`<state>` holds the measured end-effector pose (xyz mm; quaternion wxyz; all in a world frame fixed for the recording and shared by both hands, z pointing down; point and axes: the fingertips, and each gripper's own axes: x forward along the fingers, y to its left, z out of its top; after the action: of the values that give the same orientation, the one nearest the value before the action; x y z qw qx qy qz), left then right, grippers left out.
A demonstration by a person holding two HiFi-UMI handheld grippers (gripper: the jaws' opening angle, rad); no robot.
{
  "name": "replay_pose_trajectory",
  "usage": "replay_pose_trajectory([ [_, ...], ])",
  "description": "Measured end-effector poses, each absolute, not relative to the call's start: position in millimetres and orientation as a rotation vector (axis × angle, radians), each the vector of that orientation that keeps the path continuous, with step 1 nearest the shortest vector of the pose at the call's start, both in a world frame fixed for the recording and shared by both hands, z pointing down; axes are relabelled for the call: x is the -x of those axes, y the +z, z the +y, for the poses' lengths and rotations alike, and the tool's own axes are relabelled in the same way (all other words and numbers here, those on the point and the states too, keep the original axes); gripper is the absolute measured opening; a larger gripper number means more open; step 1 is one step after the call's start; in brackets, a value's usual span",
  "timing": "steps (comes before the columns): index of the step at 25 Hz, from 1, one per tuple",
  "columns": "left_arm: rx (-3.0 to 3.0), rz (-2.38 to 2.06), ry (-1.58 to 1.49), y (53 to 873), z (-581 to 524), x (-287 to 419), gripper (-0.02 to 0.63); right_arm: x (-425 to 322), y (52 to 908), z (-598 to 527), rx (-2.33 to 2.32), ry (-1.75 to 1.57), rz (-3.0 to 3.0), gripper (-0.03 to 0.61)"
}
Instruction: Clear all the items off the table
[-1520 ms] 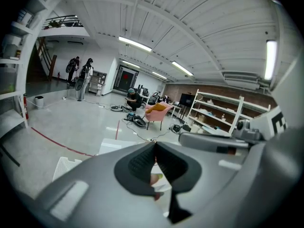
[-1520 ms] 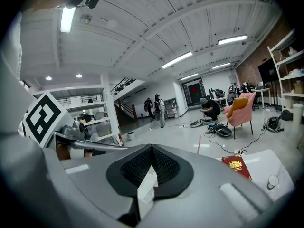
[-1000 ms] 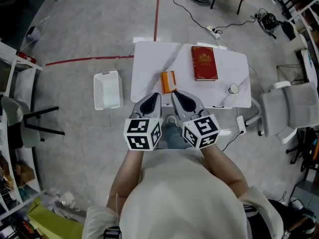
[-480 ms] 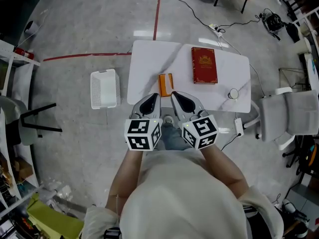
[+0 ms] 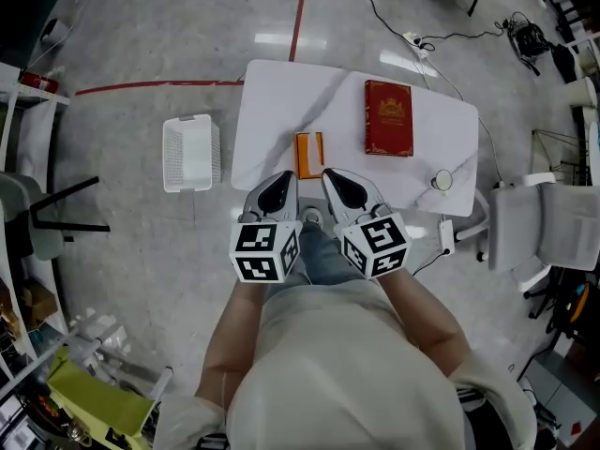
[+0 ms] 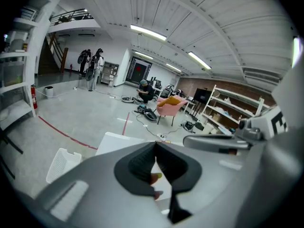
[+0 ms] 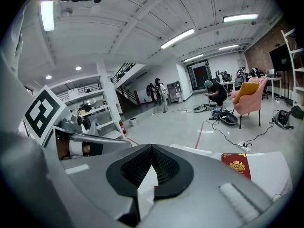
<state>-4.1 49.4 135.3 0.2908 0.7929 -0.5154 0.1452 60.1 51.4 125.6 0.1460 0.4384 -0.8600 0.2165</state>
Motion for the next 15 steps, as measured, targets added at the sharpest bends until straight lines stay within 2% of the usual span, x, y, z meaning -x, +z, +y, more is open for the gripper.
replay_pose_trajectory([
  [15,-2.007,-1.386,0.462,221.2,15.1,-0.5,0.009,-81.4,208.8,11.2,-1.26,0.716,-2.389,-0.002],
])
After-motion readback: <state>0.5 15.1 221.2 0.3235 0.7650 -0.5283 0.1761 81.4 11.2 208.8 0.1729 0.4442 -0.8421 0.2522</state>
